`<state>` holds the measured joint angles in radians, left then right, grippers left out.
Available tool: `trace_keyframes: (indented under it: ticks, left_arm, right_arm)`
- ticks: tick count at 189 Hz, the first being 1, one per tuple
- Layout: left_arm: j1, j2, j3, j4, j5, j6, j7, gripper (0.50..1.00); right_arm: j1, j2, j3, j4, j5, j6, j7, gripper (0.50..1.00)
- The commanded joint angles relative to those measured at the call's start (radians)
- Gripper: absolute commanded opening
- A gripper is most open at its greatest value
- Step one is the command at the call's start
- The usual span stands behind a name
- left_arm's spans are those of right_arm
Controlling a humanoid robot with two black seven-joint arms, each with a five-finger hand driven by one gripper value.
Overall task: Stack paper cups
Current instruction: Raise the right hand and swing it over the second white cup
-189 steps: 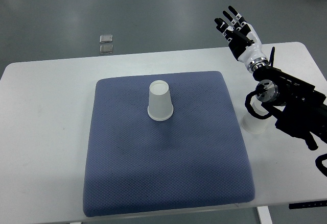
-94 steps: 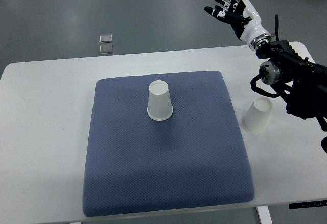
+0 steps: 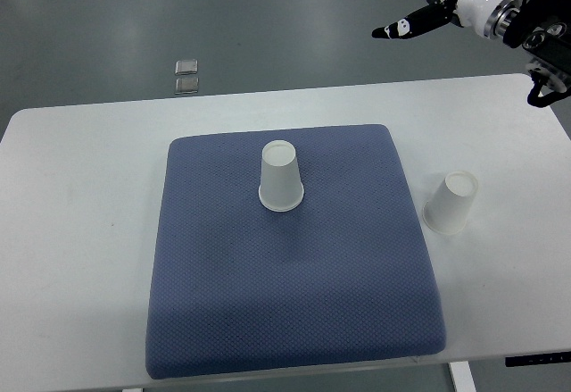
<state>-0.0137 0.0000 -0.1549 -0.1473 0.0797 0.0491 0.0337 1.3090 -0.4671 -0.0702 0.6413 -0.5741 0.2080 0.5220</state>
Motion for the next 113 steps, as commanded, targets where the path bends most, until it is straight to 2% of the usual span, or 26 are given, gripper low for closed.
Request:
trace_keyframes:
  ticks: [1, 22, 67, 113]
  left_arm:
    - [0.000, 0.000, 0.000, 0.000, 0.000, 0.000, 0.000, 1.000]
    - [0.000, 0.000, 0.000, 0.000, 0.000, 0.000, 0.000, 1.000]
    - [0.000, 0.000, 0.000, 0.000, 0.000, 0.000, 0.000, 1.000]
    - [0.000, 0.000, 0.000, 0.000, 0.000, 0.000, 0.000, 1.000]
  right_arm:
    - [0.047, -0.064, -0.111, 0.107, -0.092, 0.007, -0.002, 0.909]
    - [0.105, -0.116, -0.204, 0.189, -0.231, 0.057, -0.002, 0.909]
    - [0.133, -0.179, -0.244, 0.212, -0.437, 0.182, -0.002, 0.909]
    - [0.107, -0.212, -0.247, 0.212, -0.563, 0.183, -0.005, 0.909]
